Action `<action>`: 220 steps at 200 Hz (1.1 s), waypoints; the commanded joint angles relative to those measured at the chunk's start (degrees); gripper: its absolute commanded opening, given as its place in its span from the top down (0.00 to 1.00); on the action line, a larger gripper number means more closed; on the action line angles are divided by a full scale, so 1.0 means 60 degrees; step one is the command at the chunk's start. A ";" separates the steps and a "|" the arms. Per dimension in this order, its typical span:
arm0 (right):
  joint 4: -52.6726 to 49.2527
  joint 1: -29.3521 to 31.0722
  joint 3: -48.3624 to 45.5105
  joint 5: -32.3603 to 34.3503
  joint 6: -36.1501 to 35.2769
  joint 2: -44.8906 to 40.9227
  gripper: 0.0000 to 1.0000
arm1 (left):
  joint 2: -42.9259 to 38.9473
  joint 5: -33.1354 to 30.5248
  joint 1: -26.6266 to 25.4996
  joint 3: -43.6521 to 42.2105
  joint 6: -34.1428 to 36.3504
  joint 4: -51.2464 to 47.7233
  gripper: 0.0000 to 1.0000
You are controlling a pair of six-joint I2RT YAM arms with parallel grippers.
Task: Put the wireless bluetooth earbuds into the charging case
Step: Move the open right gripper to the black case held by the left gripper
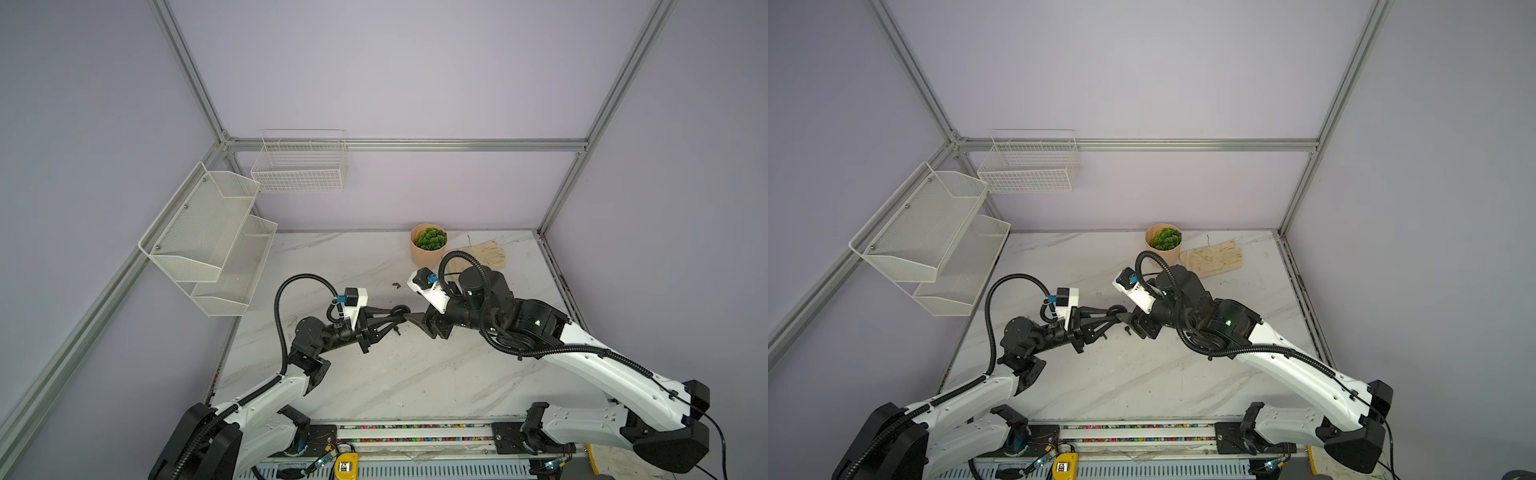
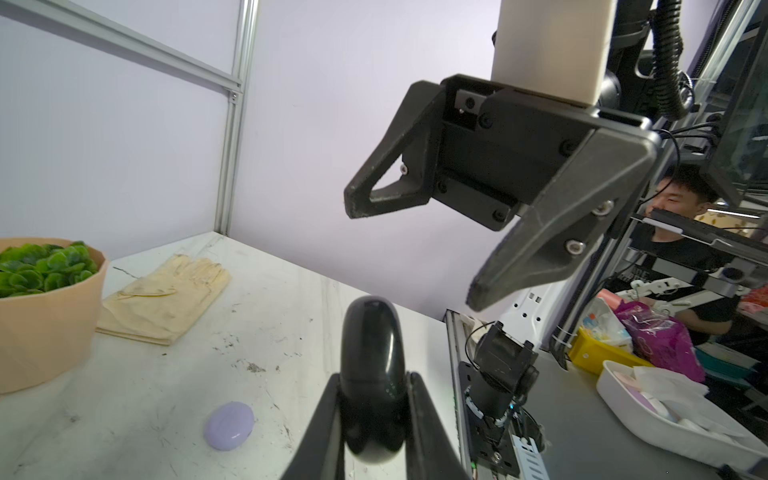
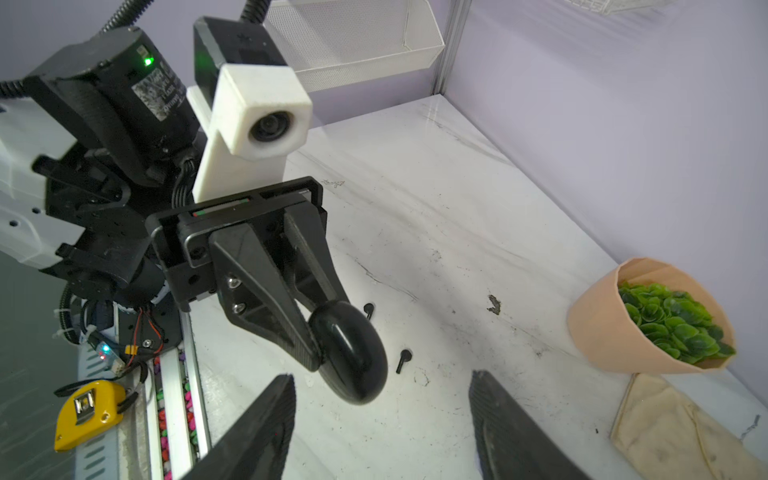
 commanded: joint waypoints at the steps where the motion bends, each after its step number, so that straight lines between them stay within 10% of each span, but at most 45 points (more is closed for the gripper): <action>1: -0.0277 -0.0030 0.0132 0.0265 -0.1258 0.0050 0.30 | 0.0124 0.0815 0.0088 0.0207 -0.0535 0.0614 1.00; 220: -0.0620 -0.0022 0.0712 0.1206 -0.2287 0.0768 0.28 | -0.0091 0.0920 0.0153 -0.0018 -0.0058 0.0318 1.00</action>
